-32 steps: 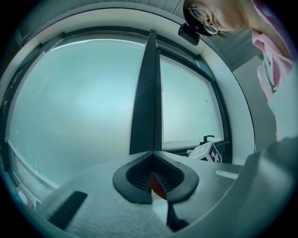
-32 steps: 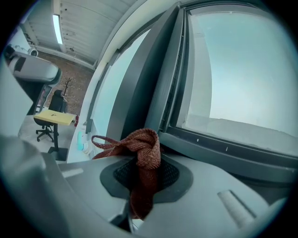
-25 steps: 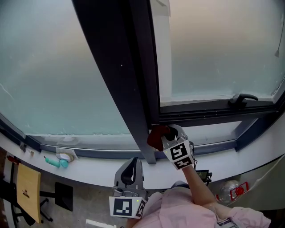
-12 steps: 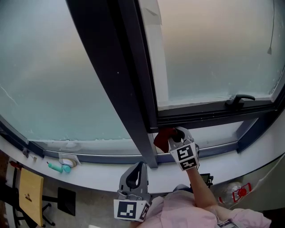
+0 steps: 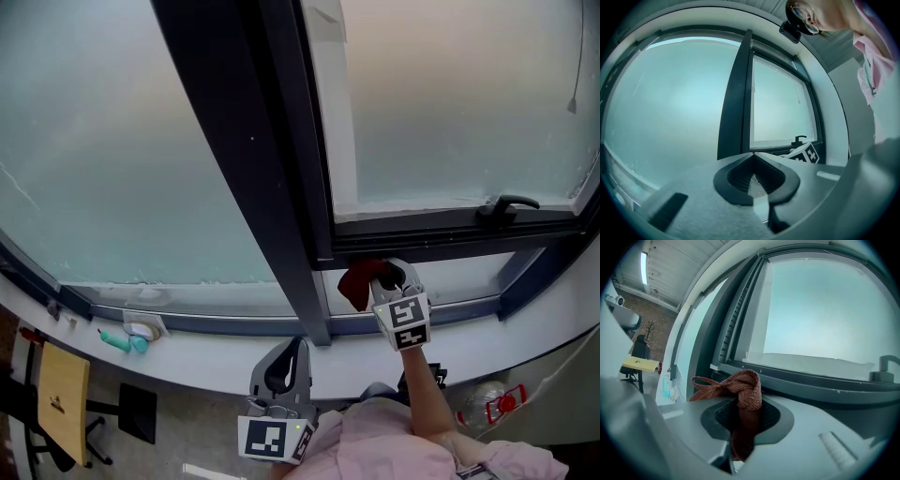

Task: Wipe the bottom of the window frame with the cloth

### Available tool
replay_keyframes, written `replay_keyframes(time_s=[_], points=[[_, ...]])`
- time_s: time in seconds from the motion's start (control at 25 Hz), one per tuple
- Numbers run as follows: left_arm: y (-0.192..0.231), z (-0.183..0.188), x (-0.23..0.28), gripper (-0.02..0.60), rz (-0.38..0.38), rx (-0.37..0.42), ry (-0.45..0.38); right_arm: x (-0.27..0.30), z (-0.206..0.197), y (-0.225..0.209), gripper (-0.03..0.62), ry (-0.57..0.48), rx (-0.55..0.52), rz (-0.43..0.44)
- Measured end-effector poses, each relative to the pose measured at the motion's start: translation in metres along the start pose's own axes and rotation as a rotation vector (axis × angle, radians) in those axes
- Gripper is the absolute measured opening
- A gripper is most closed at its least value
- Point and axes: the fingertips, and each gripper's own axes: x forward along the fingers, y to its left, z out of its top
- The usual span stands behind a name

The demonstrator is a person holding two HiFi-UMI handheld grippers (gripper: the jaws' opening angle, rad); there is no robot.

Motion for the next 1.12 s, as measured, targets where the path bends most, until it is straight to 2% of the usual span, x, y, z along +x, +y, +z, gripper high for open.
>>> replay_keyframes(time_s=[0.76, 1.12], points=[[-0.003, -0.002, 0.001, -0.005, 0.006, -0.009, 0.005, -0.007, -0.003, -0.012, 0.063, 0.006, 0.004, -0.01], [-0.014, -0.004, 0.012, -0.005, -0.03, -0.009, 0.009, -0.013, -0.006, -0.023, 0.063, 0.011, 0.008, -0.018]])
